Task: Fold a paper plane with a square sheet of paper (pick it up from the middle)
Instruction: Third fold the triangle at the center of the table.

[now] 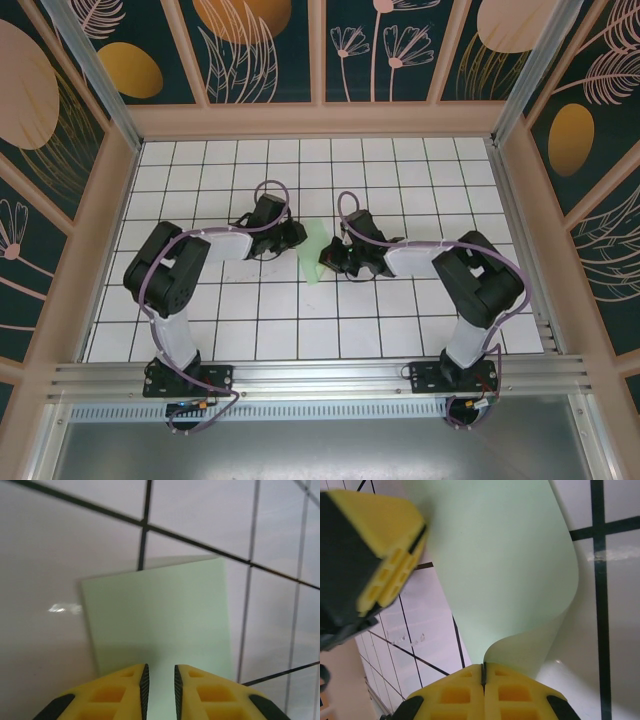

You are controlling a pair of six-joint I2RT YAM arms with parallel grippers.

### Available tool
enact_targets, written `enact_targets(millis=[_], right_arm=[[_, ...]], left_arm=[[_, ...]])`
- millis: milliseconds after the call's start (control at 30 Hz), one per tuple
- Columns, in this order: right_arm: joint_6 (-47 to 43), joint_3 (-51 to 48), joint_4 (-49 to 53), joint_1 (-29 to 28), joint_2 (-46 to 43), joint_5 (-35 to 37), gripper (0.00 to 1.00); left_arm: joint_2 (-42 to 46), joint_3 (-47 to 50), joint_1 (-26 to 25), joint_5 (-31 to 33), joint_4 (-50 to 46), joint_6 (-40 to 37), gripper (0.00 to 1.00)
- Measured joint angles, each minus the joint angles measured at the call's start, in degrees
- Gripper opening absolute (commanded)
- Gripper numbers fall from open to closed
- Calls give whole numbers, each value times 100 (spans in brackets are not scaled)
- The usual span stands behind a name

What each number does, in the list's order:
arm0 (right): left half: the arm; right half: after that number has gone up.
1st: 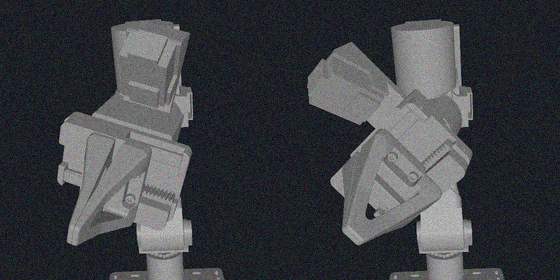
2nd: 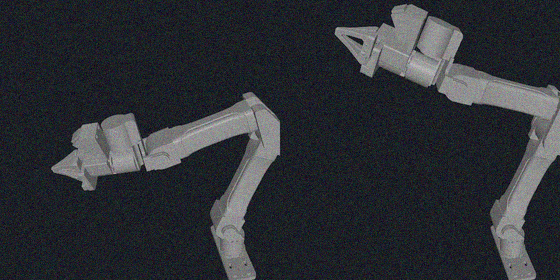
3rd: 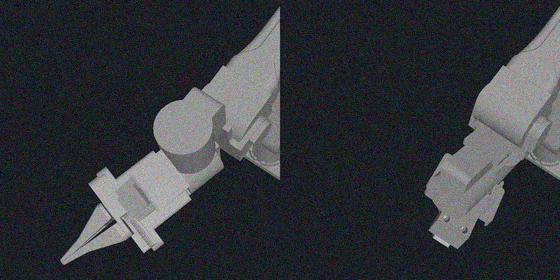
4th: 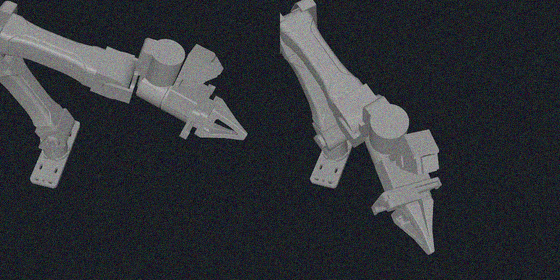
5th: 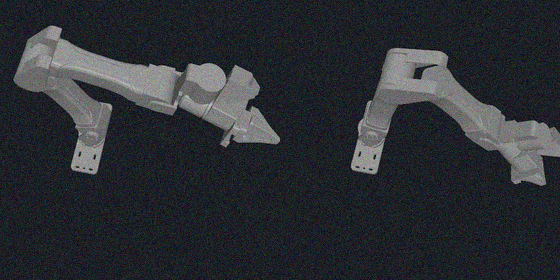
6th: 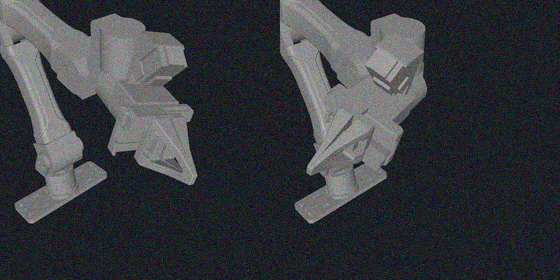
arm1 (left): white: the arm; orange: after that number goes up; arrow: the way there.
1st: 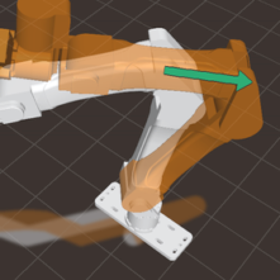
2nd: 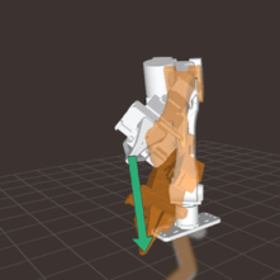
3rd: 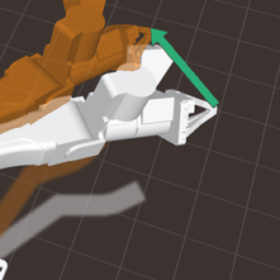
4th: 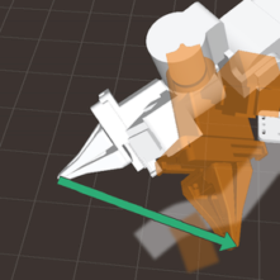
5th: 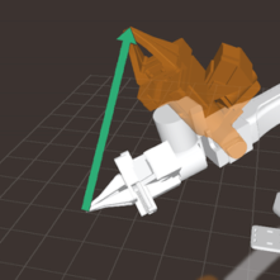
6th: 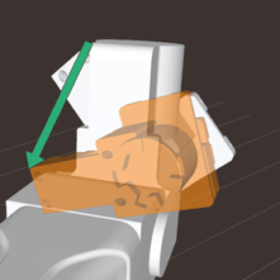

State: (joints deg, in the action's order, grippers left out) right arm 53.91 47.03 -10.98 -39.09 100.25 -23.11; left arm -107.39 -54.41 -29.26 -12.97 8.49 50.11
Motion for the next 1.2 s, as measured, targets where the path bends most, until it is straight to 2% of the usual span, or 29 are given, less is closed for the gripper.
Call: enact_targets(millis=[1200], right_arm=[[-262,535,-428,-39,780,-286,1]], left_arm=[[-190,-229,0,-4,-144,-79,23]])
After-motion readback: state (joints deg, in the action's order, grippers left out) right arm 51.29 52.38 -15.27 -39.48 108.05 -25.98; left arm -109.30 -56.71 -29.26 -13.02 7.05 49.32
